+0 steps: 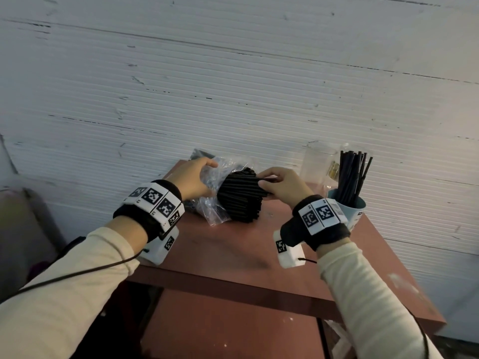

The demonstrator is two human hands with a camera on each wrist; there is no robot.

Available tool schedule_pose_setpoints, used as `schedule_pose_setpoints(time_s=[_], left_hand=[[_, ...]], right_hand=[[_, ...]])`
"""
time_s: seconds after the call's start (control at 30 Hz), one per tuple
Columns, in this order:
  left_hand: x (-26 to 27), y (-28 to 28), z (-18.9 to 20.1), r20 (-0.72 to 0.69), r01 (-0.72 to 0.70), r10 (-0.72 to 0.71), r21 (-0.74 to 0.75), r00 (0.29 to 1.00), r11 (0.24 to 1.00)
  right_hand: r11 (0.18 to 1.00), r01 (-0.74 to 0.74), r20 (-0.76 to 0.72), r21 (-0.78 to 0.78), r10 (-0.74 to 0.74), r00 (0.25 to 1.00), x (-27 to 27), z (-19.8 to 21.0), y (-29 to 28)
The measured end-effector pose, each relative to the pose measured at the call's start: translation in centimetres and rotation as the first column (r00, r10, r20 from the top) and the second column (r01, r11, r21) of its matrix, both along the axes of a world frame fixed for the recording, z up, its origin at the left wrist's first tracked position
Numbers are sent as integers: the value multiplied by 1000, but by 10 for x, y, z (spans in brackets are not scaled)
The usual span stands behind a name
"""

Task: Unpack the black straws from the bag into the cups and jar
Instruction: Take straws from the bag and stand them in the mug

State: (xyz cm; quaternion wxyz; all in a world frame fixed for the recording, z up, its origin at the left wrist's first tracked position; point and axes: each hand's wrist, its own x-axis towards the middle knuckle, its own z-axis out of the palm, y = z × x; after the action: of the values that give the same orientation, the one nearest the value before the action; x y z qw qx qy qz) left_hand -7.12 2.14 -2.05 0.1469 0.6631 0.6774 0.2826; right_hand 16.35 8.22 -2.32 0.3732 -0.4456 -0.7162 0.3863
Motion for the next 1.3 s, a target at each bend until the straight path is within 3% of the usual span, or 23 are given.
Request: schedule_pose_setpoints(time_s=[0.17,0.27,0.47,0.63,1.03,1.17,1.3], left_hand=[[2,0,-1,5,0,0,-8,1000,1000],[4,1,-1,-7,-12,12,-9,1000,1000],[3,0,0,-9,-31,31,-10,999,999],[4,-1,-1,-16,-31,31,-12,999,999],[14,-5,7,-56,-4,4,-8,998,1000],[29,-5,13,-49,-49,57,152,997,987],[65,-2,20,-88,48,-24,292,996,955]], right_hand=[[984,-50,-164,-170,22,986,11,-1,-5],[968,-102,-182,-227,61,981,5,-9,-7],[989,-15,-243,-146,-21,970,4,-13,2],[996,-38,-230,-78,19,973,8,-11,1],[999,51,-230,13,-46,972,24,-2,-7],[996,80,-212,36,-71,975,44,4,-13],[990,106,-132,92,-94,987,60,10,-19]])
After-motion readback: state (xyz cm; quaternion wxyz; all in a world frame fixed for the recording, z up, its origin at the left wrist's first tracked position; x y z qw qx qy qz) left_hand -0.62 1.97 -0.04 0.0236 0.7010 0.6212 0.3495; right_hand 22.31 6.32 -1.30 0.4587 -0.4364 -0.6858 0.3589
